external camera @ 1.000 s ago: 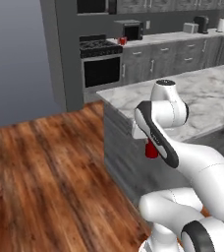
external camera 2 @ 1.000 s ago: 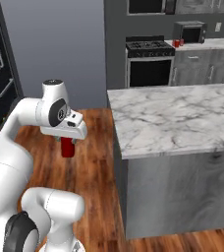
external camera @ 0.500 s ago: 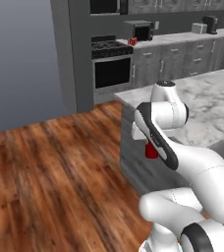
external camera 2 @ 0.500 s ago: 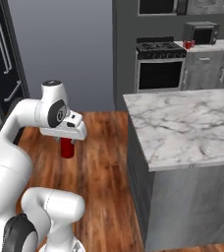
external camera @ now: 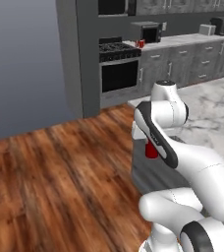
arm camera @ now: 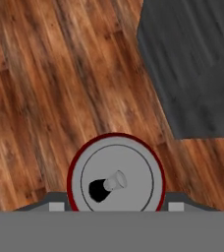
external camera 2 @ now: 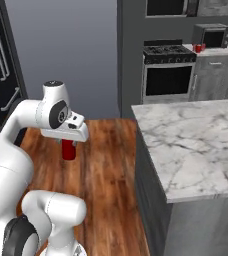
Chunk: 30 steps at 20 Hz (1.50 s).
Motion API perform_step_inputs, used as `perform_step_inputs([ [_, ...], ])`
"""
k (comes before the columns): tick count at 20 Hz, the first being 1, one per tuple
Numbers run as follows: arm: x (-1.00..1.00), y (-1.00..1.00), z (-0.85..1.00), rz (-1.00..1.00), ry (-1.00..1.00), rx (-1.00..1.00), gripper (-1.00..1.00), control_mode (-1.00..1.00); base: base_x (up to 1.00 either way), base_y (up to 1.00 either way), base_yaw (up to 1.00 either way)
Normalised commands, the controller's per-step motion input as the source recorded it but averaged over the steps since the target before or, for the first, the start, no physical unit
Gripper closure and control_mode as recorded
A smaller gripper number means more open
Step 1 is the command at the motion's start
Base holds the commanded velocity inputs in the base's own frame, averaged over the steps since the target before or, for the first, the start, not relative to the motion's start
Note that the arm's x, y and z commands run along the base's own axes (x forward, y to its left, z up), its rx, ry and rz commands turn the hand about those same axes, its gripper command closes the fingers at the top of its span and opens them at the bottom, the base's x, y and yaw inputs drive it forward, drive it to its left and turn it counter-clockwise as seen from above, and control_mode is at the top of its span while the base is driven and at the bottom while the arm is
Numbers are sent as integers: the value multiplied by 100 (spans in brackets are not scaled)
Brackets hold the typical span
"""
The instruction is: Four empty soda cans are scattered around the kitchen. Gather all the cans and cluster them next to the stove for recycling.
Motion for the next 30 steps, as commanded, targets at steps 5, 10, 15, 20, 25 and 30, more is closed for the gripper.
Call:
perform_step_inputs([
  [5,0,0,0,0,0,0,100,100,56,44,0],
  [10,0,0,0,0,0,0,100,100,61,38,0],
  [15,0,0,0,0,0,0,100,100,66,29,0],
  [20,0,0,0,0,0,0,100,100,70,24,0],
  [25,0,0,0,0,0,0,100,100,71,23,0],
  [30,0,0,0,0,0,0,100,100,73,19,-2],
])
